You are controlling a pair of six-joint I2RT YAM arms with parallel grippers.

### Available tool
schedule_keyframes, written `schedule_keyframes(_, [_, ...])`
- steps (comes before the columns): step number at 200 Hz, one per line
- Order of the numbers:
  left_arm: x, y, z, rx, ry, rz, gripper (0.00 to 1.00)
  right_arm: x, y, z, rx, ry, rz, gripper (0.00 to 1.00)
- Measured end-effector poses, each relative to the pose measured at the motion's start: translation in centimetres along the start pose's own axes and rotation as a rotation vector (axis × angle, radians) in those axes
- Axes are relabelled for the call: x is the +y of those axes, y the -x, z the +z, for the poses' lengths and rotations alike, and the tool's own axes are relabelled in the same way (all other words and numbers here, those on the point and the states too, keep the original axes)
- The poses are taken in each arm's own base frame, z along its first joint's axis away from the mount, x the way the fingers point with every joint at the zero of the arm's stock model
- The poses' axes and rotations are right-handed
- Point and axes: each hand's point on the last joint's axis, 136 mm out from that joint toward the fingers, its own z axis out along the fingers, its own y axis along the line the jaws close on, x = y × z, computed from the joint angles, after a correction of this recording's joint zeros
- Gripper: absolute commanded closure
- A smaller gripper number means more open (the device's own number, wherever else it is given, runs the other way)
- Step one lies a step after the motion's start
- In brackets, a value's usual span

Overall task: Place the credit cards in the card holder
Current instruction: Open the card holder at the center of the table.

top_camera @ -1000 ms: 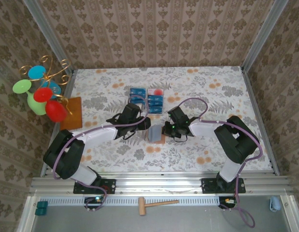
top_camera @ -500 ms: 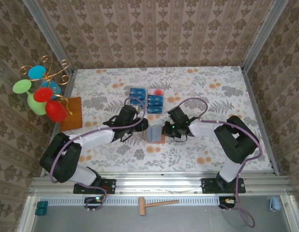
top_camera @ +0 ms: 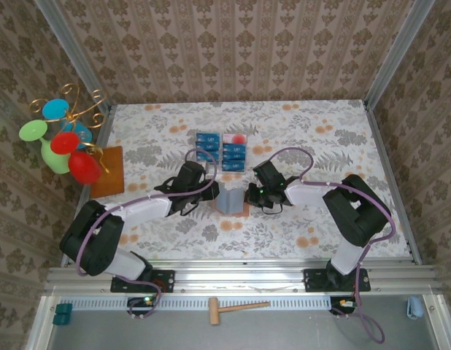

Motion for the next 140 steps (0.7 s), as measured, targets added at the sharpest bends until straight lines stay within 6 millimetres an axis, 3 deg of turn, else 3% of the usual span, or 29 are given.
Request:
schedule_keyframes(55, [-0.9, 0.8, -0.4, -0.048, -0.052, 0.0, 0.83, 0.0, 0.1, 0.0, -0.001, 0.0, 0.002, 0.96])
schedule_keyframes(107, [-2.2, 1.3, -0.6, -0.094, -0.164, -0.031, 1.0, 0.1, 0.3, 0.1, -0.007, 0.009, 0.001, 0.96])
schedule_keyframes(140, [-3.2, 1.8, -0.7, -0.107, -0.216, -0.036, 1.0, 0.1, 0.3, 0.2, -0.009, 0.011, 0.0, 0.96])
